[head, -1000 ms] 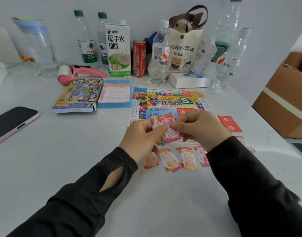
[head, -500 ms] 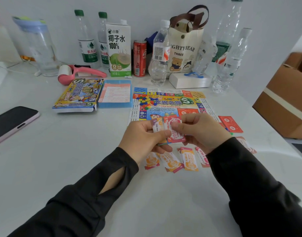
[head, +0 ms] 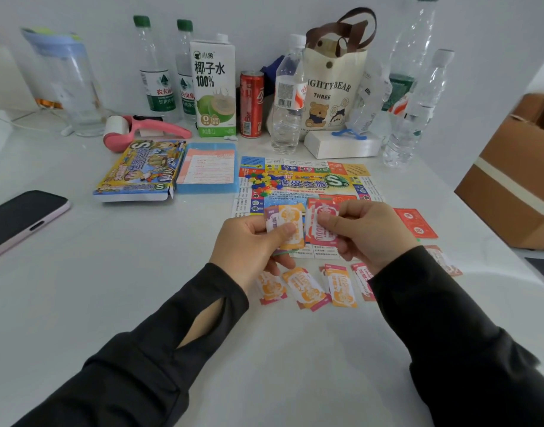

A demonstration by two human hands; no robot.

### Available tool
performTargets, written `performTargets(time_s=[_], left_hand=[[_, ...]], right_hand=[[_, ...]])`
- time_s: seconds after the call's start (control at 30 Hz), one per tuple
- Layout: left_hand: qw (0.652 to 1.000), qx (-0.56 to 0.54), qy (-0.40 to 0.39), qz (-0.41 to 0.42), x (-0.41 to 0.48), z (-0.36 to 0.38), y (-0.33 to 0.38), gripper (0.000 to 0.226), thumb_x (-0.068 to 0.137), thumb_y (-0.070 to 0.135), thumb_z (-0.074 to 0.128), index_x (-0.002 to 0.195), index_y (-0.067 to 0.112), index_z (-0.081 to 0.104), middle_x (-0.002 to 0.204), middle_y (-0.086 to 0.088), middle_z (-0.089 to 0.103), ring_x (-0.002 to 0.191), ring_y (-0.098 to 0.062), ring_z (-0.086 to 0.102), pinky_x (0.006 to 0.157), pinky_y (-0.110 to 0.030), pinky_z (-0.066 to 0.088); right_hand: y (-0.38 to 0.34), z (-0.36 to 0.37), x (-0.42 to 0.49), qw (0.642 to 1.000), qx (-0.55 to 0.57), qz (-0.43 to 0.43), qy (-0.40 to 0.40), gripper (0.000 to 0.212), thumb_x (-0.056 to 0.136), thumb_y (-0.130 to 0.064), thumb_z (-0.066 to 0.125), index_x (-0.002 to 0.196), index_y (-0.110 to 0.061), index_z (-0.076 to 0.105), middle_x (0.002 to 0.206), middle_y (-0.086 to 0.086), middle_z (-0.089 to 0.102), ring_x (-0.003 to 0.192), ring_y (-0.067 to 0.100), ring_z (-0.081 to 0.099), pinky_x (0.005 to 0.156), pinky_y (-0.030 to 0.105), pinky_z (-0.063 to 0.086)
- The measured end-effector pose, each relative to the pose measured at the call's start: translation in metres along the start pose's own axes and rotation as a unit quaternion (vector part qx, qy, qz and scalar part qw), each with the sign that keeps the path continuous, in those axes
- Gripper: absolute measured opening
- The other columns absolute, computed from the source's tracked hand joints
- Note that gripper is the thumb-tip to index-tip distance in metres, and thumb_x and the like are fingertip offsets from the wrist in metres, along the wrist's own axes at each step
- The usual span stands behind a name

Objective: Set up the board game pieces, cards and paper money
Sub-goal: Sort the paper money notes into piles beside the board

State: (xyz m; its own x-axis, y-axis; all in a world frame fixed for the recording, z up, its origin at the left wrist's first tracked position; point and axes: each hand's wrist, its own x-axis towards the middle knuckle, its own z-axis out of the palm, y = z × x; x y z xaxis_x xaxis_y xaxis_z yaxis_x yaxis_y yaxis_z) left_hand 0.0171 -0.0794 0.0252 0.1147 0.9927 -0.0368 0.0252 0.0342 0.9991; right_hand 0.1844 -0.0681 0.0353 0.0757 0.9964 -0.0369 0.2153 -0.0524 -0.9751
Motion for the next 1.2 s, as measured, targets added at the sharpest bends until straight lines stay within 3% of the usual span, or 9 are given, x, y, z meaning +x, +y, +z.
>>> performTargets(time_s=[0.17, 0.3, 0.43, 0.5, 0.6, 0.9, 1.03, 1.2], left_hand=[[1.000, -0.007, 0.004, -0.009, 0.000, 0.000, 0.000, 0.011, 0.084, 0.016, 0.064, 0.073, 0.017, 0.065, 0.060, 0.003, 0.068, 0.042, -0.012, 0.060, 0.038, -0.019, 0.046], [1.000, -0.021, 0.017, -0.015, -0.001, 0.001, 0.001, 0.013, 0.085, 0.015, 0.063, 0.072, 0.017, 0.064, 0.055, 0.002, 0.067, 0.039, -0.011, 0.058, 0.037, -0.018, 0.046], [0.997, -0.051, 0.052, -0.018, 0.001, -0.001, 0.002, 0.014, 0.085, 0.015, 0.063, 0.071, 0.015, 0.064, 0.053, -0.002, 0.066, 0.036, -0.011, 0.055, 0.036, -0.017, 0.044], [0.997, -0.056, 0.048, -0.016, 0.001, 0.000, 0.001, 0.012, 0.084, 0.015, 0.064, 0.073, 0.015, 0.064, 0.055, -0.002, 0.067, 0.037, -0.011, 0.055, 0.036, -0.018, 0.044], [0.998, -0.055, 0.036, -0.008, -0.001, 0.002, 0.000, 0.009, 0.083, 0.017, 0.064, 0.075, 0.014, 0.065, 0.055, -0.001, 0.067, 0.037, -0.011, 0.056, 0.036, -0.018, 0.043], [1.000, 0.003, -0.025, 0.007, -0.004, 0.004, 0.000, 0.007, 0.080, 0.013, 0.067, 0.075, 0.017, 0.064, 0.055, 0.001, 0.067, 0.037, -0.010, 0.056, 0.036, -0.017, 0.044], [0.999, 0.038, -0.034, -0.003, -0.002, 0.003, 0.001, 0.008, 0.080, 0.012, 0.069, 0.074, 0.016, 0.065, 0.058, -0.006, 0.067, 0.035, -0.011, 0.052, 0.036, -0.018, 0.044], [0.996, 0.058, -0.062, -0.001, -0.003, 0.004, 0.000, 0.008, 0.081, 0.010, 0.068, 0.075, 0.013, 0.066, 0.050, 0.003, 0.065, 0.033, -0.009, 0.051, 0.036, -0.017, 0.042]], right_hand=[[-0.001, 0.001, 0.000, 1.000, -0.016, -0.007, 0.002, 0.026, 0.079, -0.016, 0.070, 0.056, -0.013, 0.058, 0.042, 0.002, 0.050, 0.036, 0.017, 0.041, 0.041, 0.022, 0.037], [-0.005, 0.003, -0.003, 0.998, 0.056, 0.028, -0.029, 0.019, 0.080, -0.011, 0.068, 0.062, -0.009, 0.062, 0.047, 0.003, 0.053, 0.034, 0.012, 0.040, 0.034, 0.018, 0.035], [-0.007, -0.004, -0.002, 0.994, 0.100, 0.036, -0.012, 0.021, 0.083, -0.007, 0.064, 0.062, -0.008, 0.062, 0.047, 0.002, 0.056, 0.032, 0.009, 0.039, 0.033, 0.016, 0.034], [-0.006, -0.002, -0.003, 0.990, 0.121, 0.053, -0.054, 0.023, 0.082, -0.006, 0.063, 0.059, -0.009, 0.062, 0.047, 0.002, 0.056, 0.032, 0.009, 0.040, 0.033, 0.016, 0.034], [-0.002, 0.005, -0.004, 0.992, 0.059, 0.047, -0.099, 0.013, 0.078, -0.007, 0.067, 0.066, -0.009, 0.062, 0.047, 0.004, 0.054, 0.031, 0.010, 0.042, 0.032, 0.017, 0.035], [-0.001, 0.007, -0.003, 0.995, -0.009, 0.026, -0.091, 0.013, 0.076, -0.011, 0.071, 0.073, -0.004, 0.061, 0.047, 0.007, 0.051, 0.034, 0.013, 0.046, 0.037, 0.020, 0.040], [-0.006, 0.002, -0.003, 0.993, -0.086, -0.002, -0.086, 0.016, 0.080, -0.025, 0.069, 0.072, -0.013, 0.064, 0.047, 0.004, 0.052, 0.039, 0.017, 0.042, 0.041, 0.021, 0.038], [-0.007, 0.004, -0.003, 0.996, -0.054, -0.039, -0.053, 0.016, 0.083, -0.022, 0.065, 0.070, -0.013, 0.067, 0.057, 0.011, 0.056, 0.044, 0.020, 0.043, 0.047, 0.025, 0.039]])
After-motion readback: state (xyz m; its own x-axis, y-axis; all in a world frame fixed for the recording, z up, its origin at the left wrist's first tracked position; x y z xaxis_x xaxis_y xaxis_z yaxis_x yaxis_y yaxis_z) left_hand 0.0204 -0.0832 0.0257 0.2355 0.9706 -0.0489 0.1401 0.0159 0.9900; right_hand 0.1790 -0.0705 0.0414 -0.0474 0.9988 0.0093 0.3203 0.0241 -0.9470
